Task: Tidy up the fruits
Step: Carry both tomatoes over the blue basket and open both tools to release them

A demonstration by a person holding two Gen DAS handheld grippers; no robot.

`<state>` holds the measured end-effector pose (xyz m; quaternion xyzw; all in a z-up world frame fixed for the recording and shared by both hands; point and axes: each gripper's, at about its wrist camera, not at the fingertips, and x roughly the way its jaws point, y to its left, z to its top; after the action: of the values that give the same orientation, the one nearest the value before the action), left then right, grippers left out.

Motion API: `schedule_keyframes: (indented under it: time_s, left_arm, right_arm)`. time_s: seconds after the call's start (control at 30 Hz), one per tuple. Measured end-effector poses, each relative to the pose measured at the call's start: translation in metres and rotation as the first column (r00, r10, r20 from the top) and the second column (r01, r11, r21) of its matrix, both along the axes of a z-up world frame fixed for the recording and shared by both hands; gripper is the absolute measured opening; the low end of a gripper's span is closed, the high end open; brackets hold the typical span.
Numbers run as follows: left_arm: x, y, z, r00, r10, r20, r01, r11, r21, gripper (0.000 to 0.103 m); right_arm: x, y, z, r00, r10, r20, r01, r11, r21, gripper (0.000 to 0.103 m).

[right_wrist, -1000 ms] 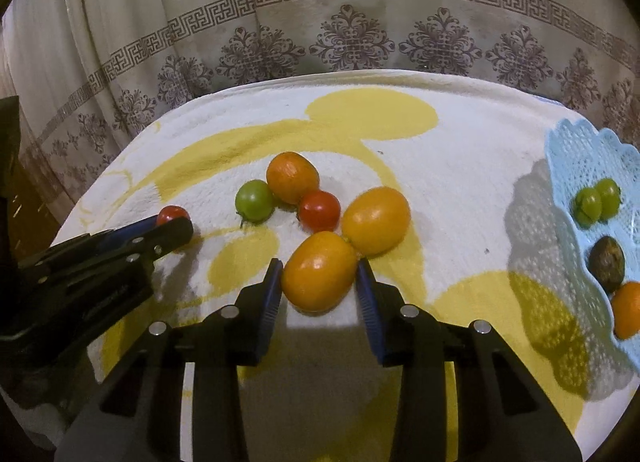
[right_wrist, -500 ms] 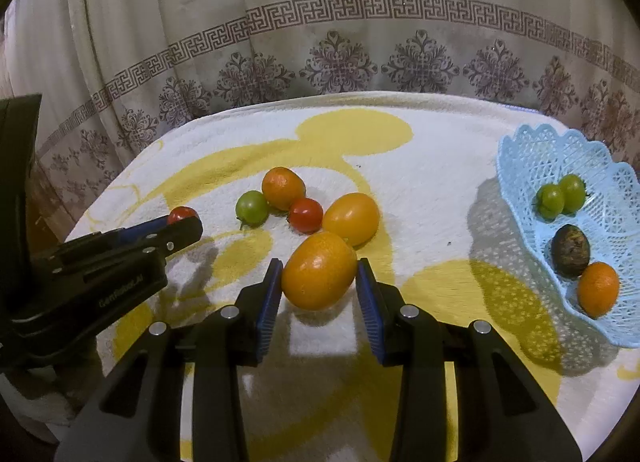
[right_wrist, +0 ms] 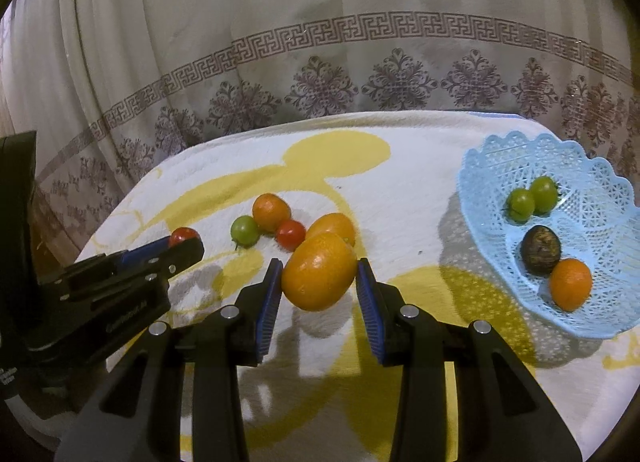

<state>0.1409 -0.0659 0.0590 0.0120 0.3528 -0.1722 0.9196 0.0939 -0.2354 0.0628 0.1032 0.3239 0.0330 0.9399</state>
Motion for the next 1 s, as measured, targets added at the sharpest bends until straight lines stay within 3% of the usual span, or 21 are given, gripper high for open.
schedule_keyframes:
  time_s: [0.53,1.0]
  left_arm:
    - [-0.024,-0.024,0.02,0.997,-0.063,0.054,0.063,0.998,0.013,0.028]
    - [-0.041,-0.066,0.038,0.987,-0.142,0.075,0.143,0.99,-0.009,0.028]
  right_arm:
    - [-0.03,-0.038,0.017,0.995,-0.085,0.05,0.083,0.996,0.025,0.039]
    - [-0.072,-0.099,0.029,0.968,-0.234,0.087,0.231,0.972,0.044,0.039]
